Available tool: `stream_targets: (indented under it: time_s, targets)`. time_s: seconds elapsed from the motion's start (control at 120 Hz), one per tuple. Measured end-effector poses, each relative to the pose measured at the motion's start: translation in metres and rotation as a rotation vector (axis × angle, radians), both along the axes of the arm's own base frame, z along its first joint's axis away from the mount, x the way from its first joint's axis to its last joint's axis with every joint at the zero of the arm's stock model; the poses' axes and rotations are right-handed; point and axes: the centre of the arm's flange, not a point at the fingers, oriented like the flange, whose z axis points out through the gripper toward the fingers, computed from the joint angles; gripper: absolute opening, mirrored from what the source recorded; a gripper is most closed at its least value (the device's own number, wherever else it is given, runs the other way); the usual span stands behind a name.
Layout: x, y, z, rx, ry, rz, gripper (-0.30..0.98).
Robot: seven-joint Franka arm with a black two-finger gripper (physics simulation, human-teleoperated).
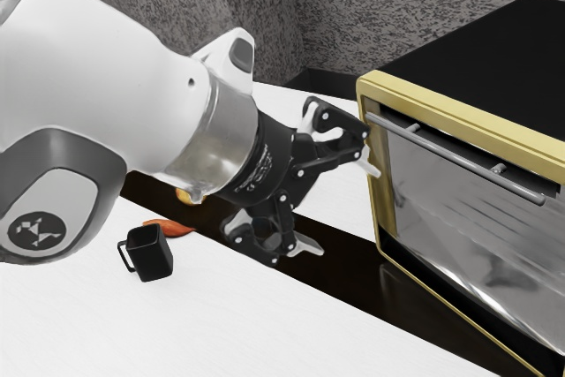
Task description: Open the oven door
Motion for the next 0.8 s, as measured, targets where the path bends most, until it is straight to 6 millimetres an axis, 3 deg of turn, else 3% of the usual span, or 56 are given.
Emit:
stream_targets:
  time_s: [0.275,0.508,0.633,0.8]
  targets:
    - [0.005,-0.016,0.005,-0.085,-0.018,0.149,0.68]
    - [0.026,-0.036,-0.007,-0.108,0.003,0.224,0.68]
    - [0.045,-0.035,-0.007,-0.124,0.008,0.265,0.68]
    - [0.054,-0.041,-0.017,-0.102,0.017,0.257,0.68]
